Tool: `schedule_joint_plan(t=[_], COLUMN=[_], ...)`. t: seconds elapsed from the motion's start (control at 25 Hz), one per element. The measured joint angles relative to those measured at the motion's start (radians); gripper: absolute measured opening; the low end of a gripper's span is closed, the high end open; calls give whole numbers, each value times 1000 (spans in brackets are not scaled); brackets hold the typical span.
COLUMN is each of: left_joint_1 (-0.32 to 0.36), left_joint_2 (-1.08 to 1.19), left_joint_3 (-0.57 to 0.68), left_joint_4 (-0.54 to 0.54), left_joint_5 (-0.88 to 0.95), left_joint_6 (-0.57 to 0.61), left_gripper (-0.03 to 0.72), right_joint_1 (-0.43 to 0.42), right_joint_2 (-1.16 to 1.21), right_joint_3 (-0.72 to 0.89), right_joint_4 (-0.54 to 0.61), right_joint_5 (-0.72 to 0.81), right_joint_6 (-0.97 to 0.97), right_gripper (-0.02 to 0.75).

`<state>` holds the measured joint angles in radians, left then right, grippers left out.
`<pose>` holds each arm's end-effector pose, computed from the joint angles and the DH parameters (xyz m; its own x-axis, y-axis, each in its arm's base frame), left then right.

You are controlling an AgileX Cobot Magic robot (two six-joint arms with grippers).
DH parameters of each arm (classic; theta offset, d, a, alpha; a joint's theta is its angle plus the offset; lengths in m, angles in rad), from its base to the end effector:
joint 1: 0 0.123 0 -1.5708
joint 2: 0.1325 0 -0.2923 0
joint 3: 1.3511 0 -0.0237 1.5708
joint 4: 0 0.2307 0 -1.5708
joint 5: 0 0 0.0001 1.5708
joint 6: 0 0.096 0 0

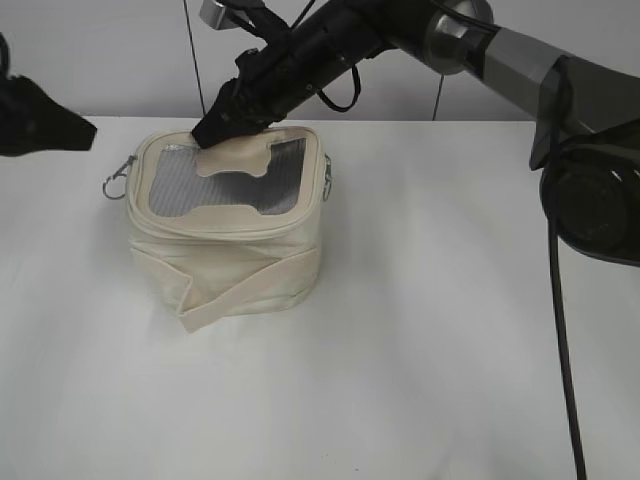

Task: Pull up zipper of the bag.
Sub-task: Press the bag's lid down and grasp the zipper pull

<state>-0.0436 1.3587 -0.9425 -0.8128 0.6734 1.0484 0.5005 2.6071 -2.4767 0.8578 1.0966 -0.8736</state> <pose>0.2582 -0.0548 0.2990 -0.5703 0.3377 -0.7488 0.5808 0.8104 -0.0768 0.4443 0.3167 0.1933 -0.3957 -0.5352 -0.7463 -0.9167 0.2791 0.2859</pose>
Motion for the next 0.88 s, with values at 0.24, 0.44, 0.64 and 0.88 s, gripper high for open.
schedule_joint_plan(t=[0.24,0.44,0.64,0.88], left_joint_1=[0,0,0,0], left_joint_2=[214,263,291,333], left_joint_3=[-24,-24,-26,-26], left_joint_4=[-44,-44,-45,-97], left_joint_5=[-51,-76,-107,-118], left_joint_6=[276,366,453,502], left_gripper=[458,458,458,458], right_joint_1=[-1,-1,-1,-1], right_joint_2=[0,0,0,0], right_joint_3=[-1,-2,-3,-3], right_joint_4=[0,0,0,0], right_joint_5=[8,10,10,11], right_joint_6=[7,9,17,23], right_gripper=[56,56,55,55])
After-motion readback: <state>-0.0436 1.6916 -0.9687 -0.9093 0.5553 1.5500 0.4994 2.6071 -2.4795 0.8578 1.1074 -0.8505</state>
